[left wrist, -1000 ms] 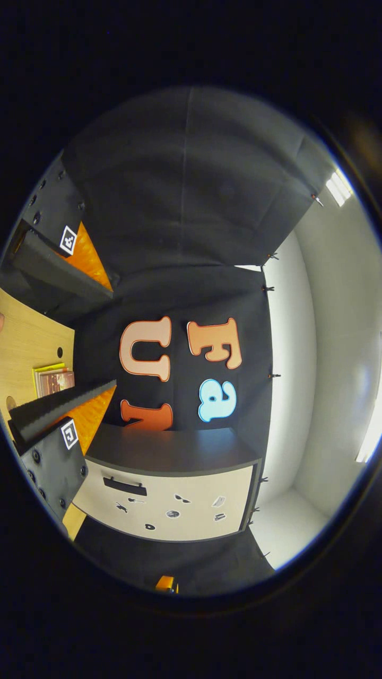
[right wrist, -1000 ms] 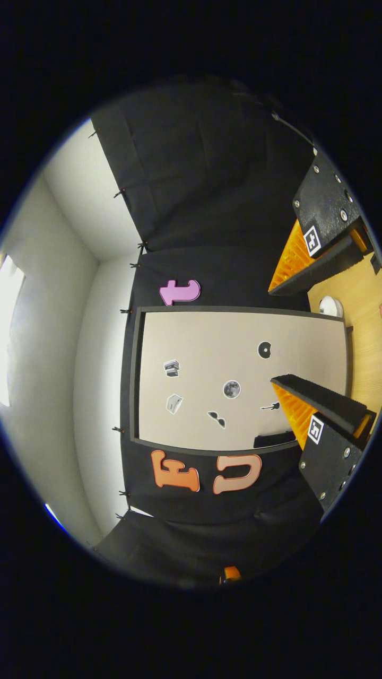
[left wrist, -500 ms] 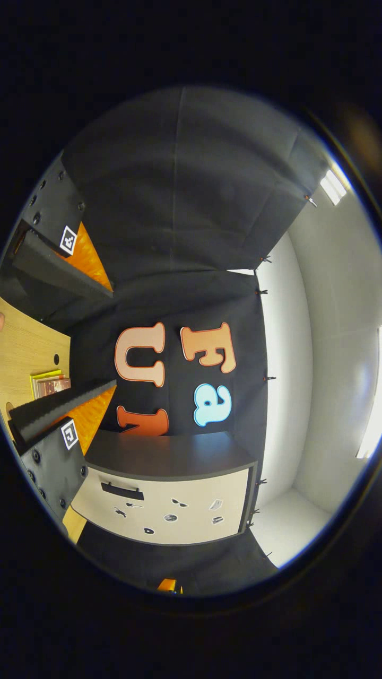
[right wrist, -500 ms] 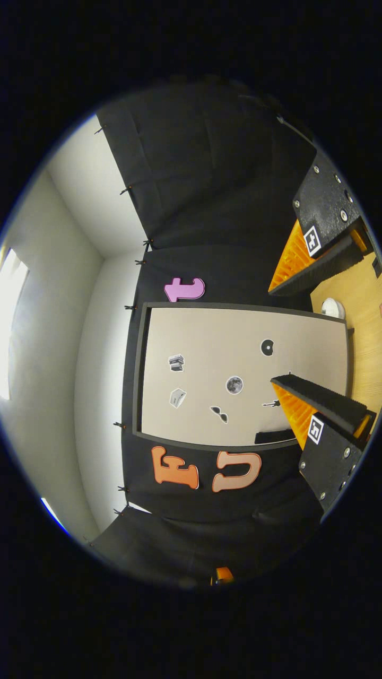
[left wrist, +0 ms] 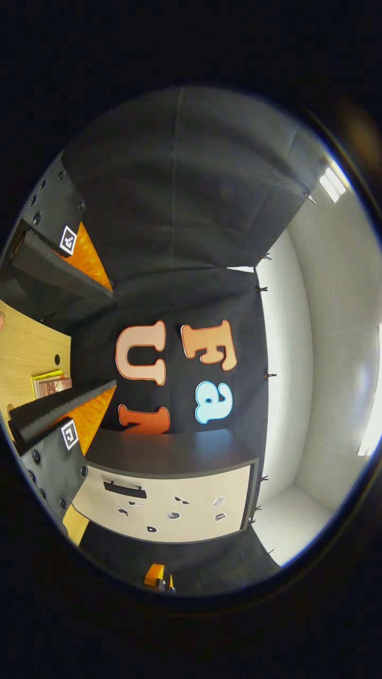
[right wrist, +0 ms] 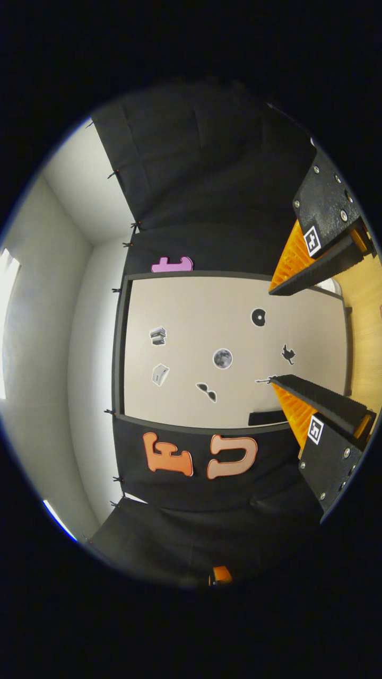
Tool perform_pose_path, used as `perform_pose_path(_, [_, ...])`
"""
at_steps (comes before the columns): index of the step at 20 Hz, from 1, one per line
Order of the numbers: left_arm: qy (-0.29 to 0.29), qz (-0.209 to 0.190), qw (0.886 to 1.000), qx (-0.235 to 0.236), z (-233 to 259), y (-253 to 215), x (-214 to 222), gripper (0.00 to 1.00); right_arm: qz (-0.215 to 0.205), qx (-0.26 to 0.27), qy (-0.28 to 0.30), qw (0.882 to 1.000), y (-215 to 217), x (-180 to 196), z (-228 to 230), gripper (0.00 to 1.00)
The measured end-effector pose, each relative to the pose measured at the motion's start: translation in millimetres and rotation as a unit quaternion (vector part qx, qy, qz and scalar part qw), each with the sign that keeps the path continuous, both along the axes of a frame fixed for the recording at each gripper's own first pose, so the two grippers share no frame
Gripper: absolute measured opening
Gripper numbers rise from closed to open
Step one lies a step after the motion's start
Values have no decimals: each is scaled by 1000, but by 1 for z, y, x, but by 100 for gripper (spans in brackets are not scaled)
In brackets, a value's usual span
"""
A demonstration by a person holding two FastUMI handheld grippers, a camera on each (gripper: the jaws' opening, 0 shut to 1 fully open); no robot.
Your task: Open the cabinet door with the right hand, grasp the bottle in the cabinet with the left hand and place it on the coaster, then close the cabinet door with the right hand.
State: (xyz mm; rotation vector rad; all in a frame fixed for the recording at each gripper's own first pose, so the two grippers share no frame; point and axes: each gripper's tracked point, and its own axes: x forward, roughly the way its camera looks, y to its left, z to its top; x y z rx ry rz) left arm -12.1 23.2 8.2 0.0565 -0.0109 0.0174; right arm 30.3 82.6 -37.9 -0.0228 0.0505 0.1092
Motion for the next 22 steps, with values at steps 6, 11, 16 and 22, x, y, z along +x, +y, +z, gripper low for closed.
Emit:
perform_pose_path(6, [4, 20, 1000, 3, -5, 21, -8, 93, 43, 15, 29, 999, 68, 38, -38, 93])
perform_pose_path(11, [9, 48, 999, 9, -10, 48, -17, 93, 55, 11, 48, 997, 109, 78, -67, 93])
perform_pose_path(16, [11, 78, 997, 12, -14, 76, -25, 96, 57, 1, 65, 996, 139, 113, -94, 93])
perform_pose_path(22, [5, 101, 994, 32, -14, 96, -31, 93, 57, -4, 87, 995, 164, 149, -123, 92])
